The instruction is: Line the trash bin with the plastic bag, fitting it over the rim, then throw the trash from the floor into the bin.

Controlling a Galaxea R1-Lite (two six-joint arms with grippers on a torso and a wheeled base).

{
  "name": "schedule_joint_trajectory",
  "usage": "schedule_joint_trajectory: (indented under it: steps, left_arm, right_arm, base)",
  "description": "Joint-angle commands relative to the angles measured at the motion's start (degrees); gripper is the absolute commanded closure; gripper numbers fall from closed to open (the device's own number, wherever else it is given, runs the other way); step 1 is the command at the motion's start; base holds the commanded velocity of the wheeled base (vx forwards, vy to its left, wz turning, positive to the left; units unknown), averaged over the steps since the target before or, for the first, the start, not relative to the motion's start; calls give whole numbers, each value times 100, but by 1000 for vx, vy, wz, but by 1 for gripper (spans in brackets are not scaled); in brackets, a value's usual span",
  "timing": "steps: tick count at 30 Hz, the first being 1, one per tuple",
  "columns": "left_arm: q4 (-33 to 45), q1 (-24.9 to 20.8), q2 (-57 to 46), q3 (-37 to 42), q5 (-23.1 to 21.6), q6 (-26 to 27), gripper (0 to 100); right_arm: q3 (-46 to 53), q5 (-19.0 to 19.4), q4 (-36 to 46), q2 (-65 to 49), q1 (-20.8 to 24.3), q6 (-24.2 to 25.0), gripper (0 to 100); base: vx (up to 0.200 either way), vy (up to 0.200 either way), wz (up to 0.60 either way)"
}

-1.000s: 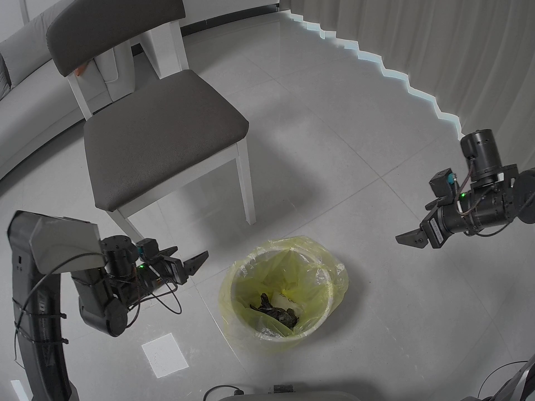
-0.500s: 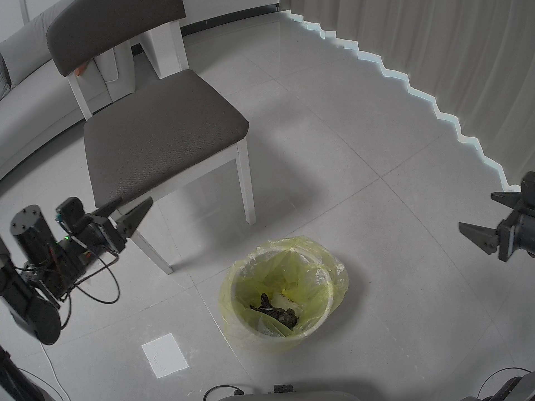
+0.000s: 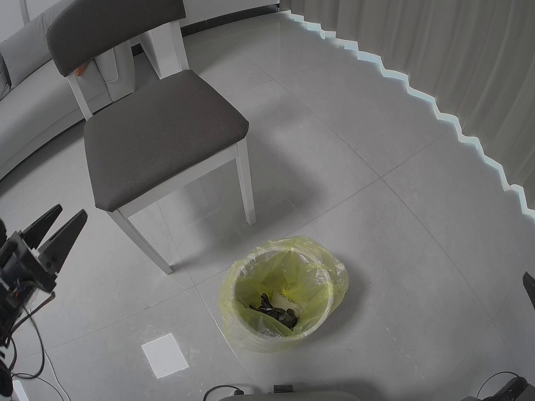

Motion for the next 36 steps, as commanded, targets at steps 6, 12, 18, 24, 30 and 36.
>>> schedule_joint_trajectory:
  steps: [6, 12, 18, 24, 30, 36]
  left_arm:
    - [5206, -352, -5558, -117, -82, 209, 0]
    - [5241, -272, -5593, 551, 894, 886, 0]
    - [6094, -132, -5734, 956, 2388, 1571, 0]
    - [5997, 9, -6042, 956, 2344, 1501, 0]
    - [5997, 0, -6042, 956, 2370, 1404, 0]
    - [5997, 9, -6042, 956, 2397, 1492, 0]
  right_arm:
    - [1916, 555, 661, -2820, -495, 400, 0]
    - [2566, 98, -570, -2820, -503, 681, 0]
    - [2566, -377, -561, -2820, -503, 523, 0]
    - [2557, -456, -508, -2820, -503, 453, 0]
    - [2566, -351, -543, -2820, -503, 400, 0]
    - [2566, -1168, -552, -2829, -512, 620, 0]
  base:
    - [0, 0, 0]
    - [0, 0, 0]
    - [0, 0, 0]
    - [0, 0, 0]
    - [0, 0, 0]
    - [0, 0, 0]
